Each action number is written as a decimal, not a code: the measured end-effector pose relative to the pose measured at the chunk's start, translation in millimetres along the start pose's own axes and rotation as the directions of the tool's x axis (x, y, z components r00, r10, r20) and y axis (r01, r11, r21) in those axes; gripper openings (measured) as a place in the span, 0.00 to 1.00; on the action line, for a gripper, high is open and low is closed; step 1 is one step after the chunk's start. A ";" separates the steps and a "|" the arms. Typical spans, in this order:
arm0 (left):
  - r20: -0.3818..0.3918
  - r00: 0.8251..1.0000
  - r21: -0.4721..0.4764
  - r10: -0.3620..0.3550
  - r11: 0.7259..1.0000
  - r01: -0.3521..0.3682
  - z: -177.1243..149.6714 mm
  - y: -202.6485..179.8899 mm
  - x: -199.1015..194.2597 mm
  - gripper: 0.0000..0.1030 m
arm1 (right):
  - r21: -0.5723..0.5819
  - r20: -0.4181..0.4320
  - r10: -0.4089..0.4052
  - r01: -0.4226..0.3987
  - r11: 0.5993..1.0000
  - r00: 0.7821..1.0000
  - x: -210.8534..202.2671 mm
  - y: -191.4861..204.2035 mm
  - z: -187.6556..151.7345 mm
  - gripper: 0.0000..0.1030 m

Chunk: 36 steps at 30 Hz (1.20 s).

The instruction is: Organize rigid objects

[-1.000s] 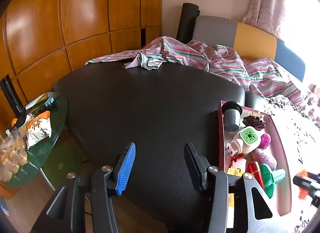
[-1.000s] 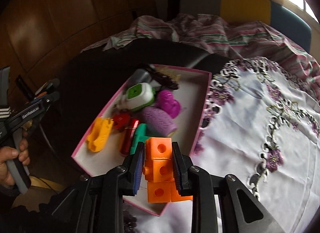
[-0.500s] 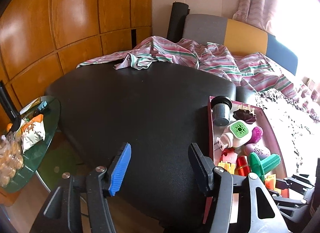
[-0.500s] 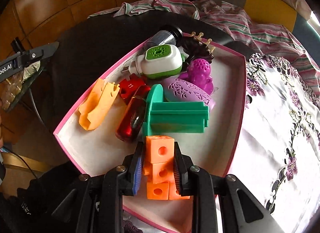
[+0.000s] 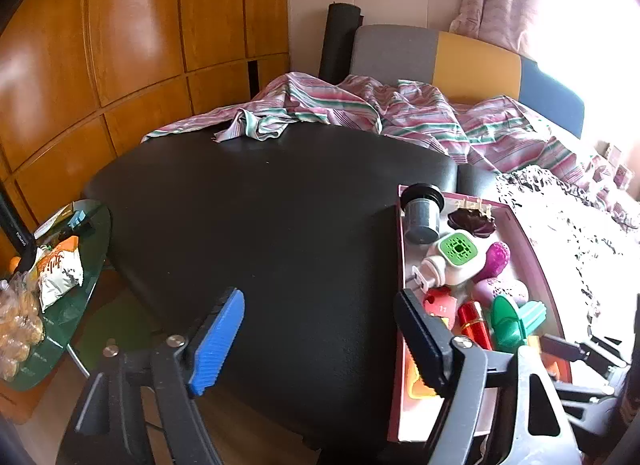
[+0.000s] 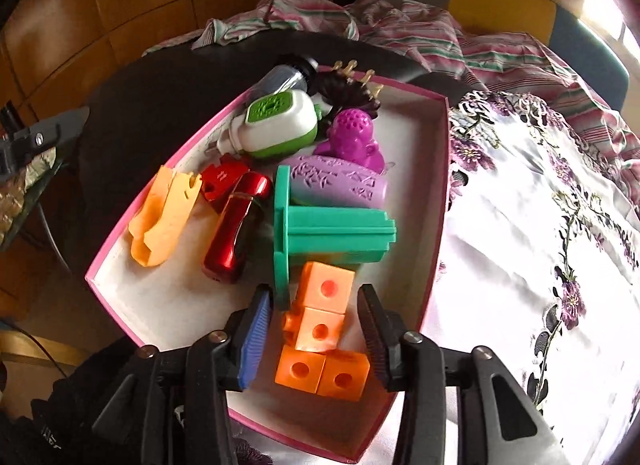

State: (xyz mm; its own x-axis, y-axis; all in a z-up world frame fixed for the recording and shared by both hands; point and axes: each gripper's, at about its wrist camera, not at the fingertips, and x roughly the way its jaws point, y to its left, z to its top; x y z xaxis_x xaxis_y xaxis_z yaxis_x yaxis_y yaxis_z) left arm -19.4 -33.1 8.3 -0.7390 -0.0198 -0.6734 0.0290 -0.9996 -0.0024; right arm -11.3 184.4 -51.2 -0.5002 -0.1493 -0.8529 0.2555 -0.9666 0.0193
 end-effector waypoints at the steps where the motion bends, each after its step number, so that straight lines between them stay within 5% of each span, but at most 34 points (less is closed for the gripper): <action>1: 0.002 1.000 0.001 -0.001 1.000 0.001 -0.2 -1.2 -0.4 0.82 | 0.013 0.015 0.000 0.000 1.000 1.000 -2.2 -1.1 1.2 0.45; 5: 0.012 1.000 0.016 -0.002 1.000 0.002 -1.1 -7.5 -3.7 0.87 | 0.068 0.089 -0.006 0.000 0.998 0.996 -13.7 -5.6 5.0 0.58; 12: 0.024 1.000 0.025 -0.006 1.000 0.005 -1.9 -16.2 -9.4 1.00 | 0.173 0.191 -0.088 0.054 0.983 0.978 -29.4 -7.4 14.9 0.59; 20: 0.014 1.000 0.042 0.013 0.999 -0.014 -4.7 -26.8 -13.7 1.00 | 0.212 0.189 -0.158 0.117 0.970 0.969 -34.5 -5.1 15.8 0.59; 36: 0.038 0.999 0.044 0.029 0.999 -0.030 -7.6 -29.6 -24.6 1.00 | 0.214 0.214 -0.172 0.126 0.969 0.962 -44.7 4.9 16.0 0.59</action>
State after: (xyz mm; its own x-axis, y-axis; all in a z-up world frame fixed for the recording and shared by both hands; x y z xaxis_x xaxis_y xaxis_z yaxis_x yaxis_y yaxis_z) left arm 3.0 -2.9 19.4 -0.7632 -0.0492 -0.6443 0.0219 -0.9985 0.0503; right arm -1.0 183.0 -4.6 -0.7017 -0.0217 -0.7122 0.0075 -0.9997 0.0230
